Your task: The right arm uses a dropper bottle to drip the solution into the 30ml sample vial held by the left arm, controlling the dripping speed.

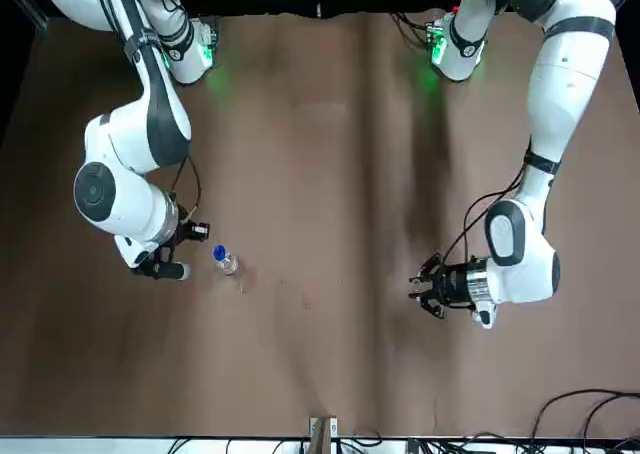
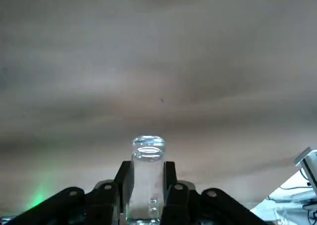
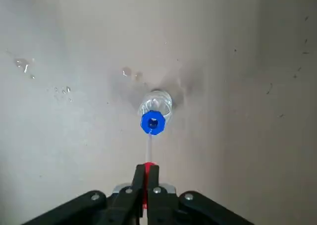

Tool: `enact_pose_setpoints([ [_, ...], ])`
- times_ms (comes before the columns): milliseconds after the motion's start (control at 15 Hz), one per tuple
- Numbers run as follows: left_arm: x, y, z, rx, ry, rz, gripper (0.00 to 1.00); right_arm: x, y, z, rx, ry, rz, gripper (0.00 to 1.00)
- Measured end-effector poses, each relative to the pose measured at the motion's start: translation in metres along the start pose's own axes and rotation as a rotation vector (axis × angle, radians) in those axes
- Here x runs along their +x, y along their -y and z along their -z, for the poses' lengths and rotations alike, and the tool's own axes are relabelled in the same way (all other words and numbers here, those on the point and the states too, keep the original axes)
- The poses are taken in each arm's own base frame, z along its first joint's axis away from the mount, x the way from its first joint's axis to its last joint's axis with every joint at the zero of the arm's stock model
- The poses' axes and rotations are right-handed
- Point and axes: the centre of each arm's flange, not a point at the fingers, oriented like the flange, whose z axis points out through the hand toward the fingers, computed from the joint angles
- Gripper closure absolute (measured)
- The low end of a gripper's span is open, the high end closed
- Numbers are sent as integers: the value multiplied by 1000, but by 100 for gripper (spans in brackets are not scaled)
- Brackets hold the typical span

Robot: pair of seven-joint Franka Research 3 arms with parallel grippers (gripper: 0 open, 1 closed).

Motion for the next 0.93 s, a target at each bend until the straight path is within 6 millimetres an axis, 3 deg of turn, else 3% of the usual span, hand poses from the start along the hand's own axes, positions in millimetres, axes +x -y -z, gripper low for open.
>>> enact_pose_setpoints([
  [200,51,13,1,-12,74,-35,67,2,1,1,5,-19,0,96],
  [267,59,16,-2,-11,94,-33,67,3,1,0,5,-19,-1,96],
  [933,89,30,-34,12,135,-105,67,8,0,-11,-6,-26,1,96],
])
